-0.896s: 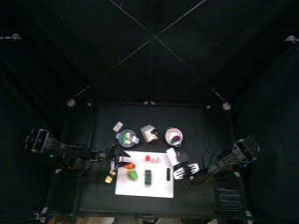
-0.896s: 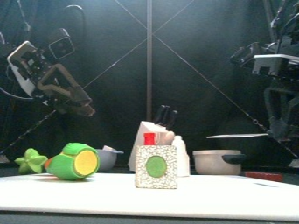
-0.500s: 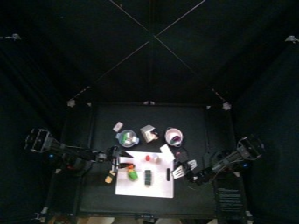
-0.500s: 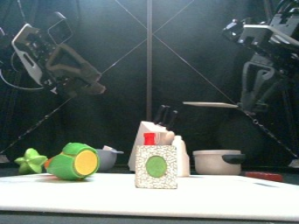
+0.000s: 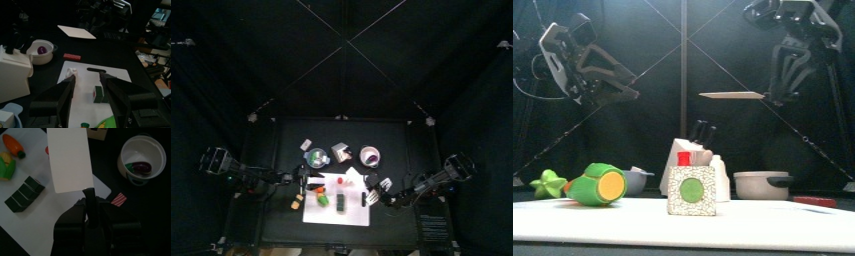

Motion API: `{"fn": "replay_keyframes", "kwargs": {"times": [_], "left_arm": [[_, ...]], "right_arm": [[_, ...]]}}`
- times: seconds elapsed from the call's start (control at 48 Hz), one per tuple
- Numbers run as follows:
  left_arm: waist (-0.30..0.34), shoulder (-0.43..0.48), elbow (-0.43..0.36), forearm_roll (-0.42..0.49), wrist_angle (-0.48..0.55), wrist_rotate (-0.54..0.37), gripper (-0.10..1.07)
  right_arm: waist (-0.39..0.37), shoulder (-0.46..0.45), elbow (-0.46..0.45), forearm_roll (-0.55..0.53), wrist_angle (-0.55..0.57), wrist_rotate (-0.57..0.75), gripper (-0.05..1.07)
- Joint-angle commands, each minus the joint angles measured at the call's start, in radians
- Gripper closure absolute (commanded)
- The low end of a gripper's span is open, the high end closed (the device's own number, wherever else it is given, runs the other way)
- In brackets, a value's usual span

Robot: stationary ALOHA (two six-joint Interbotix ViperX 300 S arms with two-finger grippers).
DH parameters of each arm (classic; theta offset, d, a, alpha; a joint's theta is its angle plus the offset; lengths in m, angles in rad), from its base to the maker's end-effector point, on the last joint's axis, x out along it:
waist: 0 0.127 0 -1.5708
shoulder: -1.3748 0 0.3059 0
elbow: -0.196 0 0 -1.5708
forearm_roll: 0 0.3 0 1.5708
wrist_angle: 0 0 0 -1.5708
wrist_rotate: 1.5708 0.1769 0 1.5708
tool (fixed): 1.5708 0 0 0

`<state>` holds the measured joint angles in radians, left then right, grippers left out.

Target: Grab cleaver with other hand

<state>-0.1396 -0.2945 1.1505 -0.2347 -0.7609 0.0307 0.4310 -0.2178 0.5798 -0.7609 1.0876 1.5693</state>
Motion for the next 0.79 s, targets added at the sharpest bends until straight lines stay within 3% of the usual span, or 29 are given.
{"fn": "replay_keyframes", "kwargs": {"times": [0.0, 0.354, 0.458, 0.771], "left_arm": [[0.000, 0.000, -0.021, 0.002, -0.012, 0.005, 0.15], [-0.003, 0.000, -0.015, 0.006, -0.087, -0.005, 0.15], [-0.003, 0.002, -0.015, 0.003, -0.097, -0.023, 0.15], [-0.009, 0.021, -0.032, 0.049, -0.112, -0.229, 0.14]], "right_arm": [[-0.035, 0.003, -0.066, 0.041, -0.002, -0.110, 0.56], [-0.052, 0.130, -0.213, 0.029, 0.064, -0.502, 0.56], [-0.049, 0.178, -0.259, -0.005, 0.117, -0.552, 0.56], [-0.011, 0.238, -0.341, -0.153, 0.187, -0.583, 0.56]]}}
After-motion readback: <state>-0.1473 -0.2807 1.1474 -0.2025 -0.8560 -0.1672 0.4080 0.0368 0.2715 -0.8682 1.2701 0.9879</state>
